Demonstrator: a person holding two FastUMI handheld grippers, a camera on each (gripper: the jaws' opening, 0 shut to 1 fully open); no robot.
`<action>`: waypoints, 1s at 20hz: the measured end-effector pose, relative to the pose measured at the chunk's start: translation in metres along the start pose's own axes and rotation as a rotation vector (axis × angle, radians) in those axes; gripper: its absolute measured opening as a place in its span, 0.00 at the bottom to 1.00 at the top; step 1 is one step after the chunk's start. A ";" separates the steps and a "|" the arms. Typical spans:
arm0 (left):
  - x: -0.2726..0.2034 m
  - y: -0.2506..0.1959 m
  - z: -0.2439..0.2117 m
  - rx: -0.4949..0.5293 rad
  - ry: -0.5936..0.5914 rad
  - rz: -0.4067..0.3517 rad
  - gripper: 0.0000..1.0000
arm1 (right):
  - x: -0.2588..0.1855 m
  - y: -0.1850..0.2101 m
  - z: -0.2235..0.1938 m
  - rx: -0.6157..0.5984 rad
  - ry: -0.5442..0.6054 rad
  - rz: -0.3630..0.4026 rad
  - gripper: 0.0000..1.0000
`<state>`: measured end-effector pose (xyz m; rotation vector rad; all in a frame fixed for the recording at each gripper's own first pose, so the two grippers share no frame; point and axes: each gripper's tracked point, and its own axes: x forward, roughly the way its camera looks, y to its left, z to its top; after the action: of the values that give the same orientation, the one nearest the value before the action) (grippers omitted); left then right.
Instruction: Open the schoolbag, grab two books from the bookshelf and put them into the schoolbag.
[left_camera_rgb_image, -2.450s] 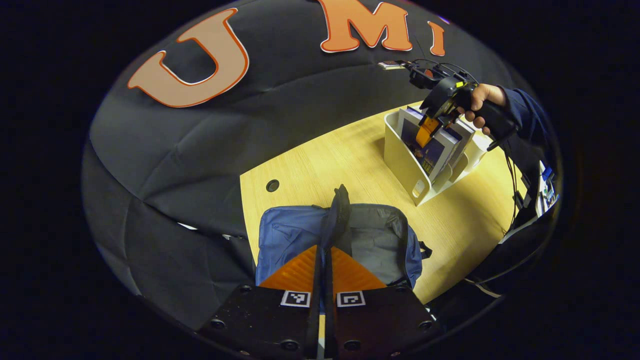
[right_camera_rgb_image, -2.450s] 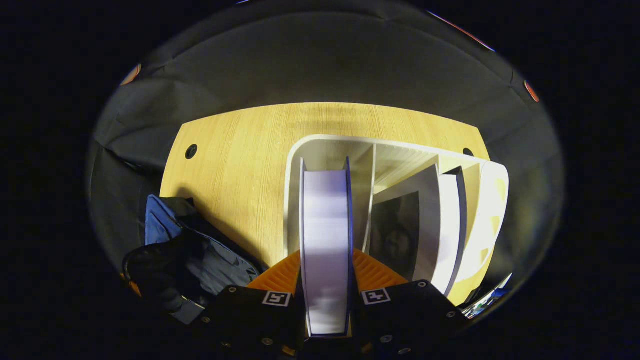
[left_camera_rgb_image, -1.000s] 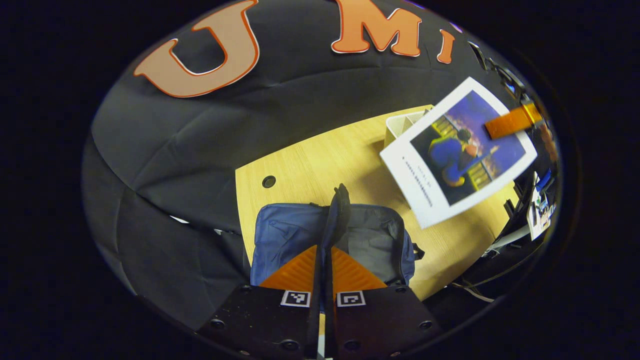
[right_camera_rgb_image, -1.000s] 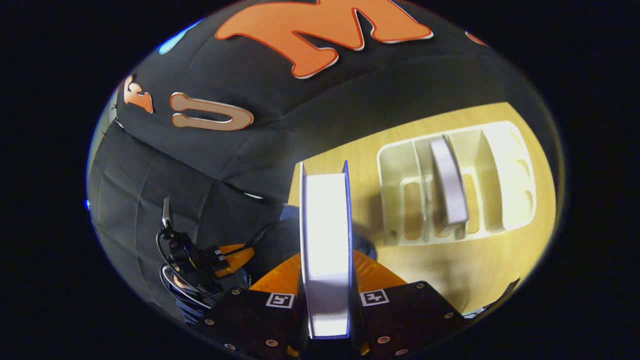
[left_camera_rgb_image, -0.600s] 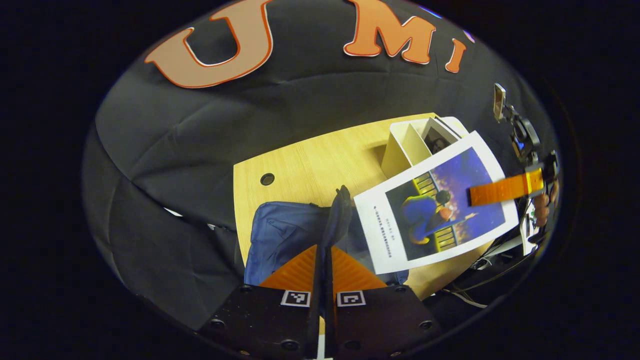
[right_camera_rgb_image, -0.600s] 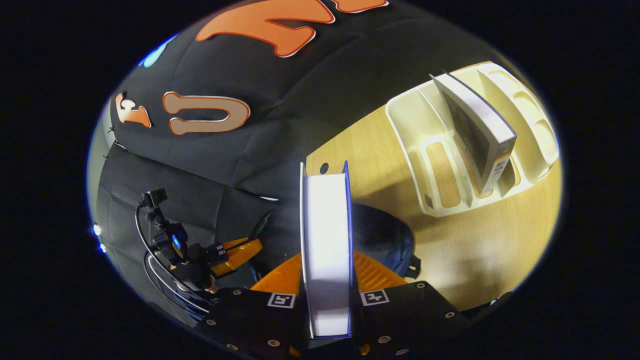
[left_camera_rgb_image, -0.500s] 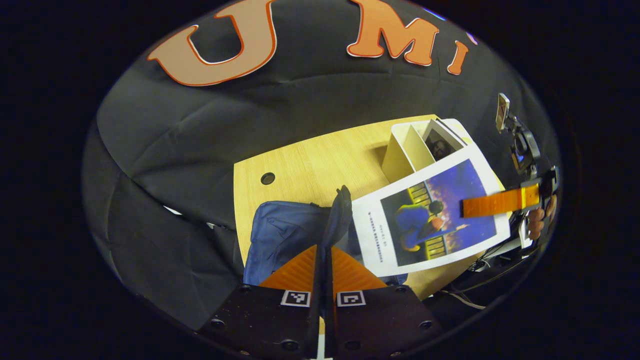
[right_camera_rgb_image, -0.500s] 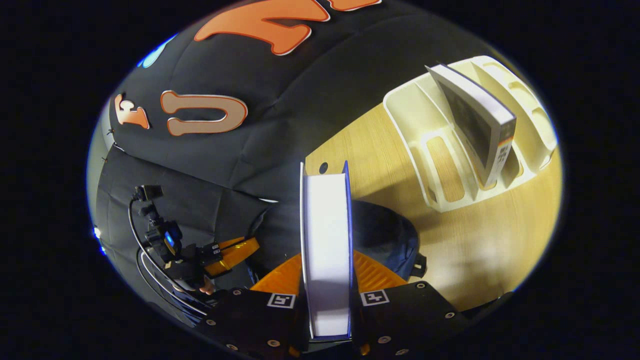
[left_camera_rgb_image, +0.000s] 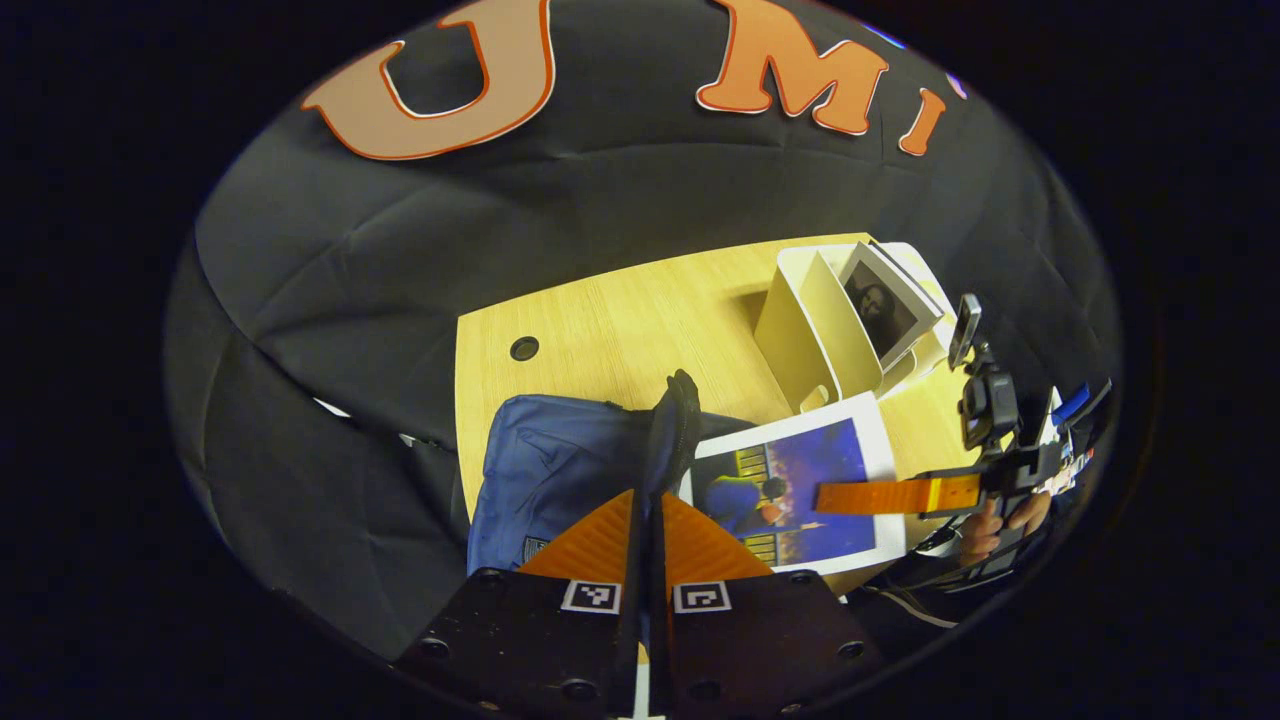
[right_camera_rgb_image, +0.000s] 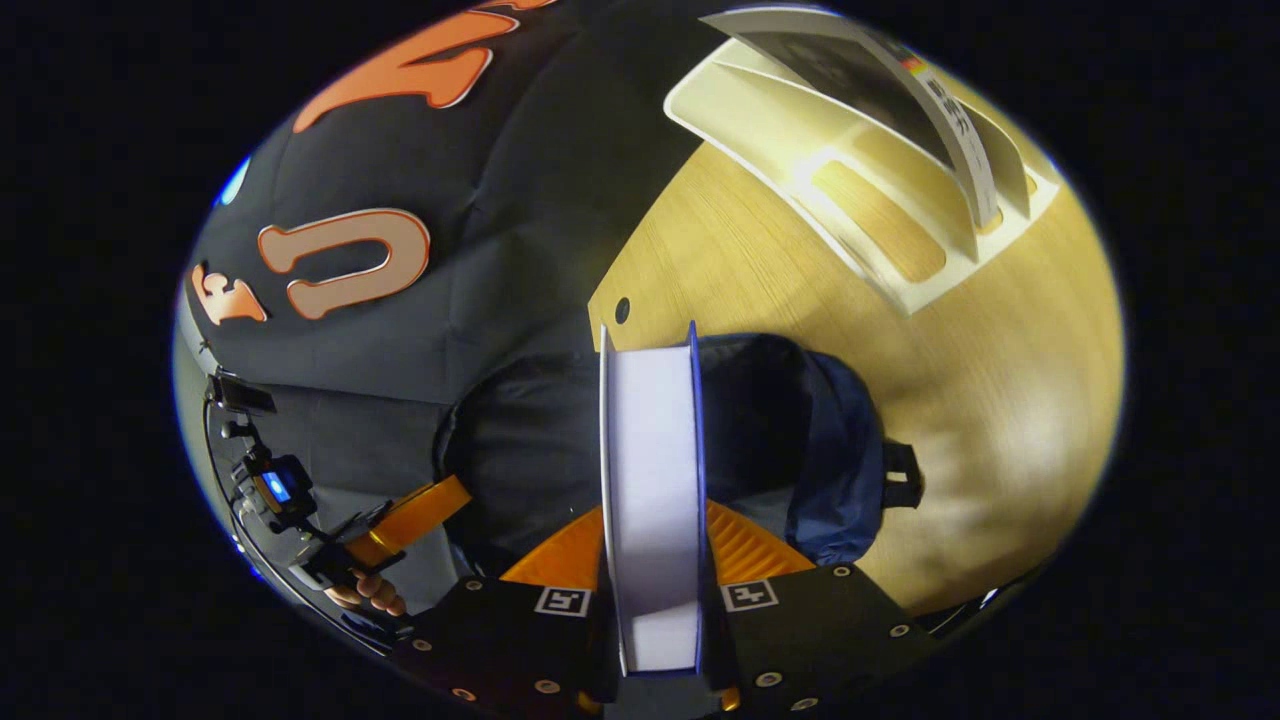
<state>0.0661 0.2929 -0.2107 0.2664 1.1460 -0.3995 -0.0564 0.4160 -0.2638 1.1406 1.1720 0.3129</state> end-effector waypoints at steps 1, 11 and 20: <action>0.001 -0.001 0.000 -0.006 0.005 -0.001 0.05 | 0.008 -0.003 -0.003 0.004 -0.006 0.009 0.32; 0.012 -0.035 -0.005 0.027 0.071 -0.028 0.05 | 0.081 -0.012 -0.018 0.031 0.008 0.057 0.33; 0.024 -0.079 -0.017 0.090 0.119 -0.091 0.05 | 0.112 -0.025 -0.028 0.008 -0.014 0.066 0.33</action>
<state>0.0263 0.2248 -0.2399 0.3209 1.2611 -0.5223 -0.0417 0.5001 -0.3451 1.1885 1.1259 0.3506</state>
